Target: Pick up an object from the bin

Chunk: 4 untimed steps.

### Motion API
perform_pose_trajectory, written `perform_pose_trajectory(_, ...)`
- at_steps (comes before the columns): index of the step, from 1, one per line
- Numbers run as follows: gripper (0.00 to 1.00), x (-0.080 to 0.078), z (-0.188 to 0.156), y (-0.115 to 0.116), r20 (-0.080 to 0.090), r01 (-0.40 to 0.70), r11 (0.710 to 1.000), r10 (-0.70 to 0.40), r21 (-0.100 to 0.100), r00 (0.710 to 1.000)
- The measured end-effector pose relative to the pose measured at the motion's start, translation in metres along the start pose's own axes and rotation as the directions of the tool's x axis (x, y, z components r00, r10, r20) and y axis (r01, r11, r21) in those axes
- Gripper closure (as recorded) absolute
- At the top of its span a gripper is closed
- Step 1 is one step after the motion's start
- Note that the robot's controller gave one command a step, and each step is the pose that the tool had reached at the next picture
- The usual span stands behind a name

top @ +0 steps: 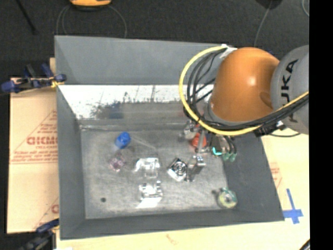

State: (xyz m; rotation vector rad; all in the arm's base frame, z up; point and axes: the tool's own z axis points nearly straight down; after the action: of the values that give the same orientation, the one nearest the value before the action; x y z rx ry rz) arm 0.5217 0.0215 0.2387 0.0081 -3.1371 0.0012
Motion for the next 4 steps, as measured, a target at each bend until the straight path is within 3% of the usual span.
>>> perform_pose_trajectory(1,0.00,-0.034,0.125,0.005,0.002,0.224,0.975,-0.224,0.001,0.975)
perform_pose_trajectory(2,0.00,-0.066,0.165,0.057,0.010,0.299,0.954,-0.299,0.007,0.954)
perform_pose_trajectory(3,0.00,-0.046,0.163,0.086,0.022,0.153,0.988,-0.153,0.001,0.988)
perform_pose_trajectory(4,0.00,-0.040,0.164,0.135,0.019,0.422,0.906,-0.422,0.007,0.906)
